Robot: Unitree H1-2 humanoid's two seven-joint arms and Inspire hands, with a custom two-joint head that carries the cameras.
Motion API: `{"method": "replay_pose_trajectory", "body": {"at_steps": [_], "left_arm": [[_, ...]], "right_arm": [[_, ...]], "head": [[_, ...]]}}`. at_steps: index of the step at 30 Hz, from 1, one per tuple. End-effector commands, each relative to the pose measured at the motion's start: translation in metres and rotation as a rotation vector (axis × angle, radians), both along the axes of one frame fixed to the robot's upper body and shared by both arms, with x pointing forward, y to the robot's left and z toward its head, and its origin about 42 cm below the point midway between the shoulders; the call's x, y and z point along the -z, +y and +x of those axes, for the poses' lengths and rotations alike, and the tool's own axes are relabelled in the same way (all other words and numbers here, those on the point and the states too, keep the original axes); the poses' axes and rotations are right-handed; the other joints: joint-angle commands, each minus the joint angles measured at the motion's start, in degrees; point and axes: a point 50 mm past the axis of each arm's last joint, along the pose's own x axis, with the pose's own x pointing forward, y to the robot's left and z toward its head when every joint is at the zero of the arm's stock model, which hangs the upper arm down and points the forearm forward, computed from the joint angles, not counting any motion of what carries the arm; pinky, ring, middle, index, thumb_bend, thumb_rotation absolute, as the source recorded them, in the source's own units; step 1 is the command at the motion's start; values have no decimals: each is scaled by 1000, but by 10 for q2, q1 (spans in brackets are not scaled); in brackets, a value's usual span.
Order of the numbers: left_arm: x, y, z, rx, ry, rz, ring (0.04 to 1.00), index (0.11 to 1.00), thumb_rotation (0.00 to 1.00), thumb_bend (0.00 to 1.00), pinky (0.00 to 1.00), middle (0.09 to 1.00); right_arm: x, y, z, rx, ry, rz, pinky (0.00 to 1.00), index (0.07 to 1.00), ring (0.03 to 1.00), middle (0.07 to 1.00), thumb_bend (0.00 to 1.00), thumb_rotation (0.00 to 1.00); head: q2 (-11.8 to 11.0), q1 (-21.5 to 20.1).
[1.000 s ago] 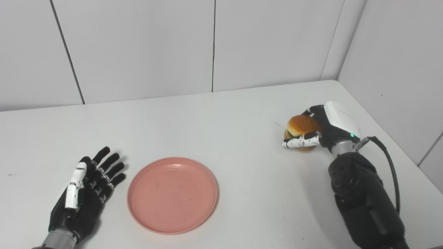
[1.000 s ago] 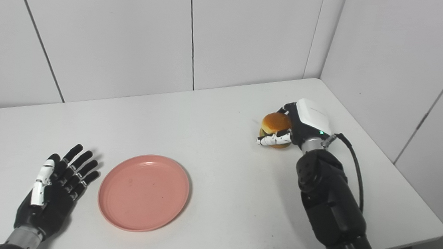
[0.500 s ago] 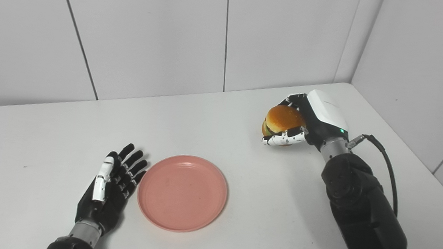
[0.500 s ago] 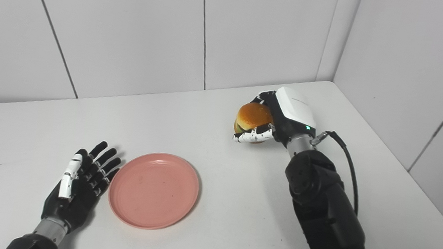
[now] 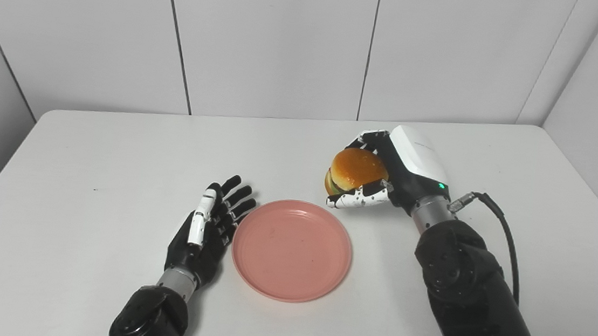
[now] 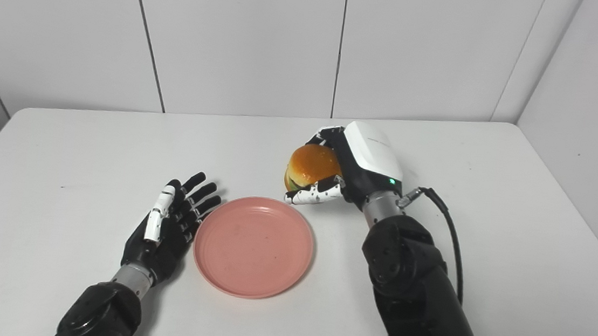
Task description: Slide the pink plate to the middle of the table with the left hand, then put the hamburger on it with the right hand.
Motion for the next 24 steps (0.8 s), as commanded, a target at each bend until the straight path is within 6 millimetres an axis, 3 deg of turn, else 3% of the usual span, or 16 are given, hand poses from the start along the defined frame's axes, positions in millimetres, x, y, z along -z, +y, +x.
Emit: {"method": "replay_pose_trajectory", "body": {"at_steps": [1,7,11,16,24], "left_arm": [[-12,-6,5,7,-31,14,876,878,1000,326,868,884],[-12,-10,7,8,-32,22,881,883,1000,336,881,890],[-13,-11,7,5,-29,24,877,884,1000,339,875,888],[-15,-11,7,4,-26,24,872,882,1000,336,873,885],[-17,-11,6,3,-23,18,873,872,1000,334,877,881]], "right_arm": [[-19,13,5,-30,-88,-8,237,492,324,400,551,143],[-3,39,5,-98,-54,-5,255,554,346,433,553,123],[7,50,5,-143,-38,-9,207,479,291,373,549,98],[19,59,3,-152,-1,-37,251,481,329,400,552,169],[36,67,-5,-185,51,-58,225,534,313,399,558,125]], "head": [[2,6],[5,16],[7,16],[10,15],[14,13]]}}
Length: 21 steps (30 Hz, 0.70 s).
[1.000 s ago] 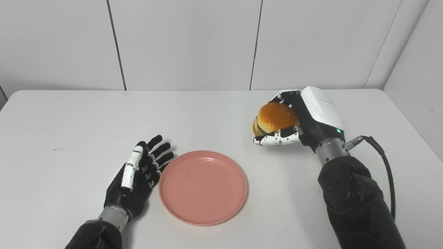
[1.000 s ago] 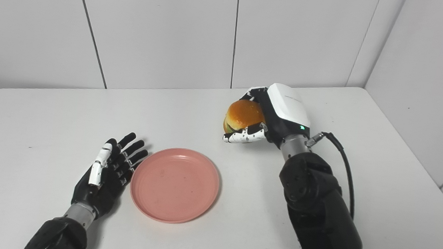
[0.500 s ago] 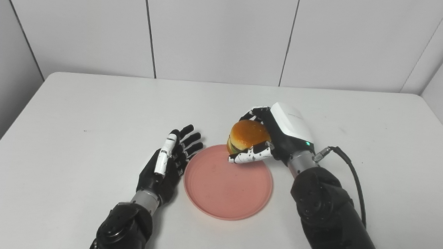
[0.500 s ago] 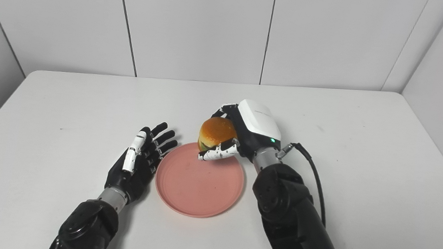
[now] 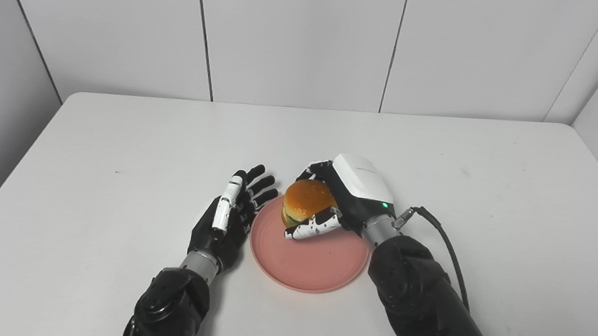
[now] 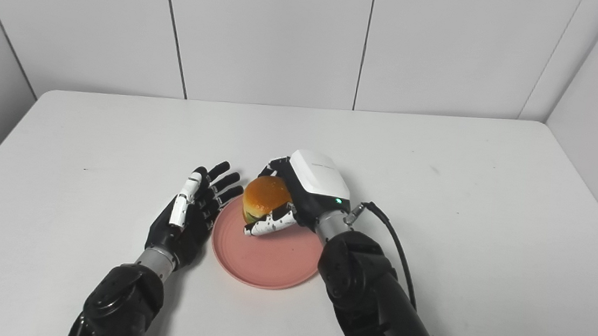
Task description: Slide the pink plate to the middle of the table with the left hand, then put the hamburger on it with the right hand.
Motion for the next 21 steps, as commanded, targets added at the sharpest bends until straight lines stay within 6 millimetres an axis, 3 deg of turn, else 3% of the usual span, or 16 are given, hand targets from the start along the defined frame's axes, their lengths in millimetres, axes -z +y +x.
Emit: {"method": "replay_pose_trajectory", "body": {"at_steps": [1,11,21], "left_arm": [[-13,-5,6,13,-29,-1,874,874,1000,334,878,883],[-14,-3,6,22,-34,3,884,880,1000,338,877,890],[-15,-2,5,23,-31,4,887,884,1000,338,879,896]], "right_arm": [[-13,7,2,-29,-52,6,228,530,313,395,563,127],[1,5,-4,-20,-51,-75,198,500,284,380,618,226],[5,2,-5,-23,-59,-86,263,601,370,482,673,240]], "head": [[1,0],[4,-4],[6,-7]]}}
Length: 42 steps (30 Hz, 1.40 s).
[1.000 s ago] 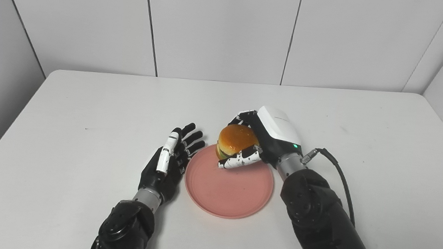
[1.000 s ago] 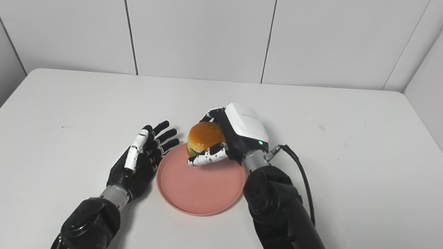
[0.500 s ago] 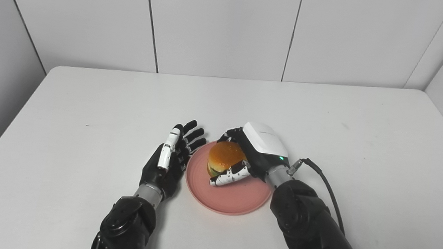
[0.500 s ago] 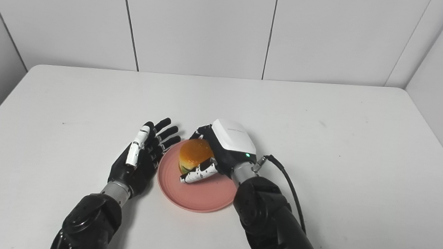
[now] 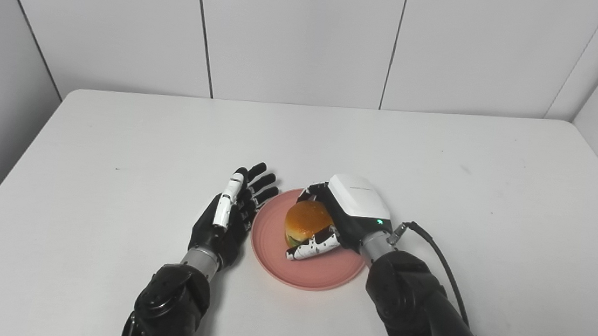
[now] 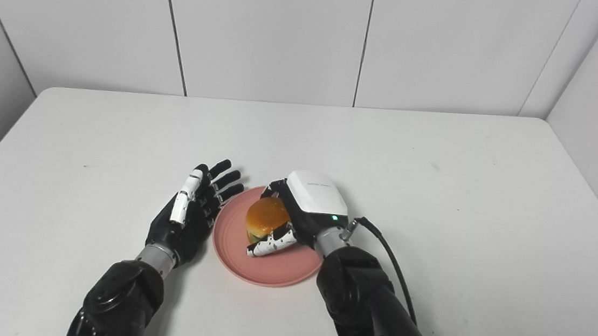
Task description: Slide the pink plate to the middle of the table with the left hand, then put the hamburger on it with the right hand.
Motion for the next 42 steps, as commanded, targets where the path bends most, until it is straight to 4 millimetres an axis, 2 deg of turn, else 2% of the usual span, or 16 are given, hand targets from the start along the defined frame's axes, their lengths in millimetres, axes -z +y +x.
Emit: {"method": "replay_pose_trajectory", "body": {"at_steps": [1,2,3,4,6,13,19,27,35,36,42], "left_arm": [[-13,-2,5,15,-41,1,887,884,1000,338,878,896],[-13,-2,5,14,-41,1,885,883,1000,337,879,894],[-13,-2,5,13,-41,2,885,882,1000,337,879,894],[-13,-2,5,12,-41,2,884,880,1000,335,878,891],[-13,-2,5,13,-41,3,887,882,1000,334,882,892],[-13,-1,6,17,-43,7,901,895,1000,337,895,907],[-13,-1,5,17,-42,2,909,902,1000,329,893,914],[-14,-1,5,17,-42,2,895,901,1000,332,895,904],[-15,-1,6,12,-39,-11,896,902,1000,327,889,905],[-15,-1,6,12,-42,-13,902,904,1000,331,893,907],[-22,0,4,-9,-96,7,915,907,1000,343,913,915]], "right_arm": [[-16,4,2,-32,-75,12,269,605,376,488,673,243],[-16,4,2,-32,-77,8,372,627,491,577,686,274],[-16,4,2,-31,-78,5,398,632,519,600,689,282],[-16,4,2,-30,-79,3,459,691,591,680,710,308],[-15,4,2,-26,-78,4,506,768,670,778,738,341],[-15,3,2,-21,-90,-8,596,865,762,894,779,410],[-17,3,2,-36,-79,-21,754,911,849,939,827,469],[-29,1,-2,-59,-82,-56,807,947,893,970,872,592],[-60,-14,-11,-62,-149,-20,836,975,912,981,908,742],[-62,-17,-13,-62,-158,-14,851,990,926,989,909,790],[-72,-37,-20,-30,-193,160,910,1000,975,1000,864,844]], "head": [[0,1],[0,1],[1,1],[1,1],[0,1],[-2,-1],[-1,-1],[-2,-2],[-6,0],[-6,0],[-8,2]]}}
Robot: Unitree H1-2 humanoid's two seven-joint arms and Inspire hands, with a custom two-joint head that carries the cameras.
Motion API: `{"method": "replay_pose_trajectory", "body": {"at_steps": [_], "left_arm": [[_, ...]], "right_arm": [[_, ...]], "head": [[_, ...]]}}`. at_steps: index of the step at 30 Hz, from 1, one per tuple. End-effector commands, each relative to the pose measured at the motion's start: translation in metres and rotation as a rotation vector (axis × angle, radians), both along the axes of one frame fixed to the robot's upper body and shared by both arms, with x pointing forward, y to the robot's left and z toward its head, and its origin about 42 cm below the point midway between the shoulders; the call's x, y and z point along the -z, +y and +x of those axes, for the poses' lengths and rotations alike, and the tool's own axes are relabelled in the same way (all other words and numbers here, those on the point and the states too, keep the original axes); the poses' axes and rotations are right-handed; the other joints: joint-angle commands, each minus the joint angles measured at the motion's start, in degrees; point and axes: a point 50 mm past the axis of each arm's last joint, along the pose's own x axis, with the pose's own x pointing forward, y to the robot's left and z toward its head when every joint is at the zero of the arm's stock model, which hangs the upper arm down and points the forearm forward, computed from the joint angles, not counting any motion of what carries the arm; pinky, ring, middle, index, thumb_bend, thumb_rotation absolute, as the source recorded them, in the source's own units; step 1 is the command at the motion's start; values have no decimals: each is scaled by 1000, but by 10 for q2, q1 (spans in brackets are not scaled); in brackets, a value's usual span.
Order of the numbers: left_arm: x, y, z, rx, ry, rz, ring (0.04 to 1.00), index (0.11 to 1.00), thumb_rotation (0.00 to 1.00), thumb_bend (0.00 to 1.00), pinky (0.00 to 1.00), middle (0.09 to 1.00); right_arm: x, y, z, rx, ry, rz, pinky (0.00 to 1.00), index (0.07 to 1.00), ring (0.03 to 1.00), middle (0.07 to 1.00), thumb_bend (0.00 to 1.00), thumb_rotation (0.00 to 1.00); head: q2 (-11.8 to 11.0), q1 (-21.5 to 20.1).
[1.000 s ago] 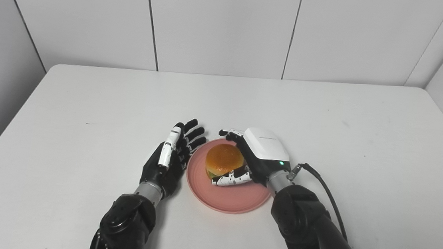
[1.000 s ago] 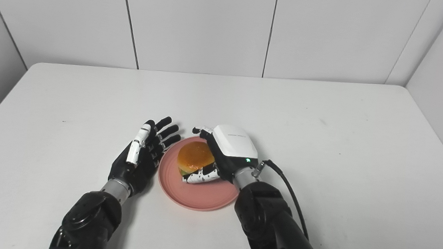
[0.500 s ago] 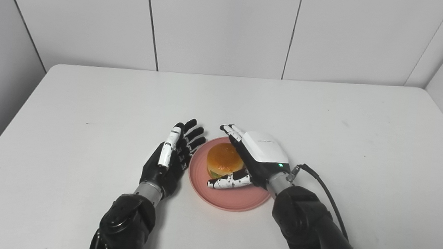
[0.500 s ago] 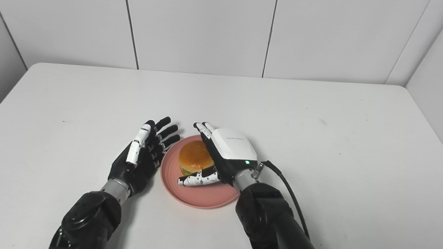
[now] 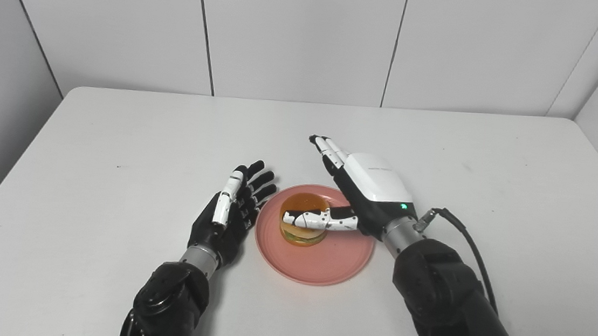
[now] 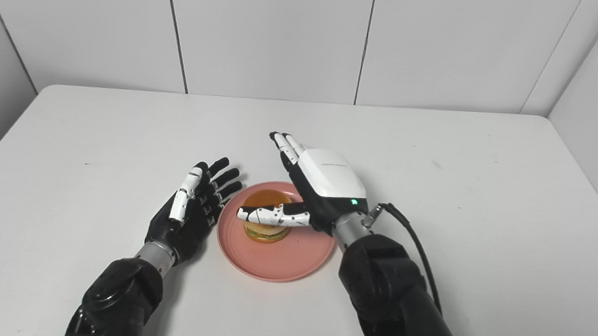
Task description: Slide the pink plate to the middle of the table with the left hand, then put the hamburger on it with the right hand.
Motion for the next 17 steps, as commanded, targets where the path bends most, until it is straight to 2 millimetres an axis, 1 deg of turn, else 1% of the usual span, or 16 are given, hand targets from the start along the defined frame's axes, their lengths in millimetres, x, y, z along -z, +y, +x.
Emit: {"method": "replay_pose_trajectory", "body": {"at_steps": [1,3,5,6,9,10,12,14,16,17], "left_arm": [[-23,-2,3,-16,-115,31,911,907,1000,340,910,915],[-25,-1,1,-32,-152,79,913,912,1000,341,915,917],[-27,1,-1,-45,-183,117,916,918,1000,349,921,920],[-27,2,-3,-56,-197,133,924,922,1000,356,933,926],[-27,5,-8,-84,-236,162,943,935,1000,366,953,944],[-26,7,-10,-95,-258,172,943,935,1000,366,953,945],[-23,10,-15,-113,-308,209,956,950,1000,366,967,959],[-19,13,-20,-123,-356,258,968,968,1000,377,981,974],[-11,18,-28,-135,-391,318,973,970,1000,371,980,977],[-6,20,-32,-137,-405,350,982,967,1000,358,984,979]], "right_arm": [[-18,-5,-5,-18,-96,116,922,1000,983,1000,849,870],[-16,-12,-8,-9,-98,214,845,1000,974,1000,839,899],[-11,-16,-10,-9,-116,303,821,1000,964,1000,810,916],[-4,-19,-13,-2,-133,370,838,1000,960,1000,793,941],[15,-26,-21,40,-156,499,866,1000,949,994,769,992],[23,-28,-24,58,-159,525,866,1000,949,994,768,994],[36,-33,-28,93,-145,576,876,1000,950,989,715,999],[48,-38,-30,125,-116,625,914,1000,969,997,689,1000],[62,-42,-31,145,-80,686,923,1000,973,995,659,1000],[69,-45,-31,147,-62,718,912,1000,969,991,629,1000]], "head": [[0,0],[0,-2],[0,-3],[0,-2],[0,-2],[0,-3],[0,-4],[-2,-4],[-4,-3],[-4,-3]]}}
